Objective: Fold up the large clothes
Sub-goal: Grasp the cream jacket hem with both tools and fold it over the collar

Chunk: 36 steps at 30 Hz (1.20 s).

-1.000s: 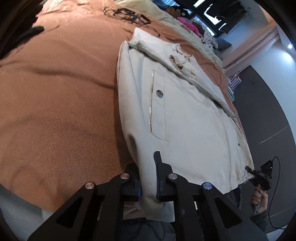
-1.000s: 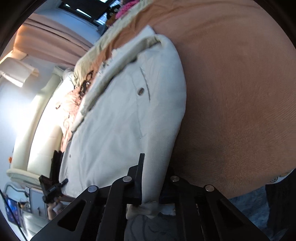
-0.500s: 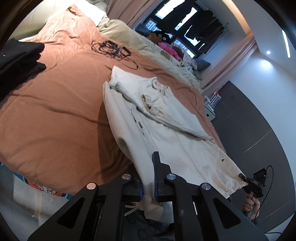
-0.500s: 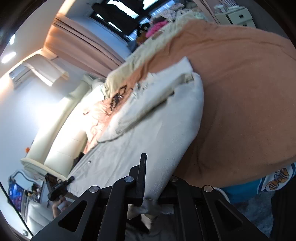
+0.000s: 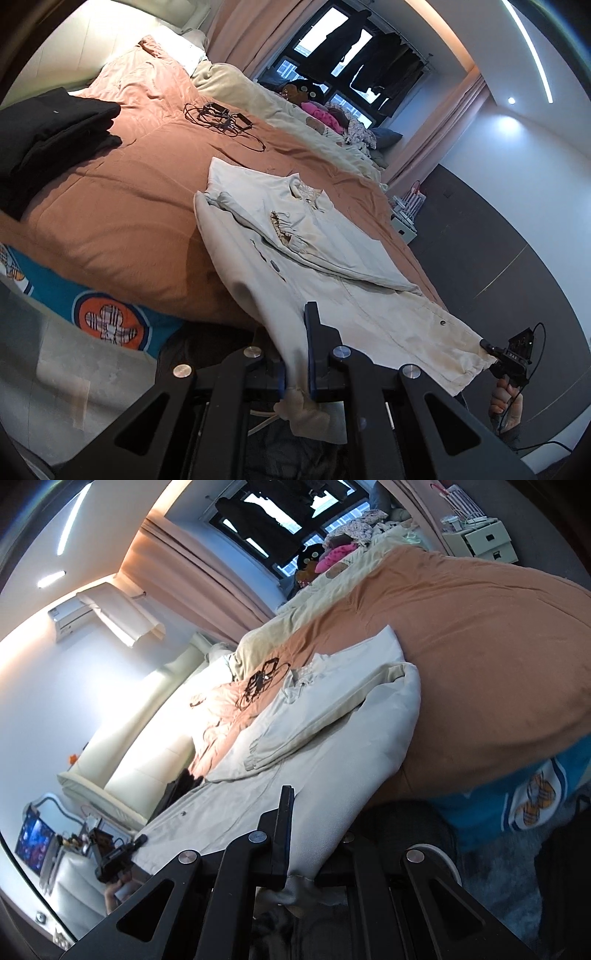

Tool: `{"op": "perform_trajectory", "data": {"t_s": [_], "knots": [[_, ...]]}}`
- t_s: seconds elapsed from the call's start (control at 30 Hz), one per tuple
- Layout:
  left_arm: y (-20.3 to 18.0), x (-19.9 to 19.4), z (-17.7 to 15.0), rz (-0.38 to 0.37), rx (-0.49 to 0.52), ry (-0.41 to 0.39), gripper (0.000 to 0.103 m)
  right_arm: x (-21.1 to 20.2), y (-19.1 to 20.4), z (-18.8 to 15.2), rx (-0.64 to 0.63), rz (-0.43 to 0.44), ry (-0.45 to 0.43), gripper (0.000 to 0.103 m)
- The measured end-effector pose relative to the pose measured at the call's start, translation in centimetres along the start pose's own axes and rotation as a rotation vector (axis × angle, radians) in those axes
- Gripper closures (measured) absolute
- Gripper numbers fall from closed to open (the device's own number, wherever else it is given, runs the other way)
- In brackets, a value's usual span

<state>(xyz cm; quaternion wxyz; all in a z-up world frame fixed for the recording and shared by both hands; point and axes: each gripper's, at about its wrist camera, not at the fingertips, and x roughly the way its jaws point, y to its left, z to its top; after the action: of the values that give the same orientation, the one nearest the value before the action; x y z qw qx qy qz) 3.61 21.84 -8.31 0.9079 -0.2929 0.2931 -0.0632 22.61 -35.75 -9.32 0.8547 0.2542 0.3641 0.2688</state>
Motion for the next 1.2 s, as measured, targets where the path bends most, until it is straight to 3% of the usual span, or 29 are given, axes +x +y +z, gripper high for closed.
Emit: {"op": "perform_trajectory", "data": {"t_s": [0.2, 0.5, 0.63, 0.93, 1.2], "knots": [[-0.2, -1.3, -1.6, 0.007, -0.006, -0.014, 0.093, -1.4, 0.6, -1.8, -0.026, 0.003, -0.001, 0.095], [-0.5, -0.5, -0.5, 0.001, 0.007, -0.049, 0.093, 0.3, 0.3, -0.3, -0.019, 0.012, -0.023, 0.095], [-0.2, 0.4, 1.7, -0.029, -0.029, -0.078, 0.093, 0.8, 0.5, 1.6, 0.013, 0.038, -0.084, 0.095], [-1.3, 2.6, 6.5, -0.035, 0.025, -0.105, 0.093, 2.6, 2.5, 5.6, -0.037, 0.039, -0.158, 0.095], [-2.4, 6.2, 12.8, -0.030, 0.046, -0.118, 0.093, 5.8, 2.6, 10.2, -0.018, 0.028, -0.195, 0.095]]}}
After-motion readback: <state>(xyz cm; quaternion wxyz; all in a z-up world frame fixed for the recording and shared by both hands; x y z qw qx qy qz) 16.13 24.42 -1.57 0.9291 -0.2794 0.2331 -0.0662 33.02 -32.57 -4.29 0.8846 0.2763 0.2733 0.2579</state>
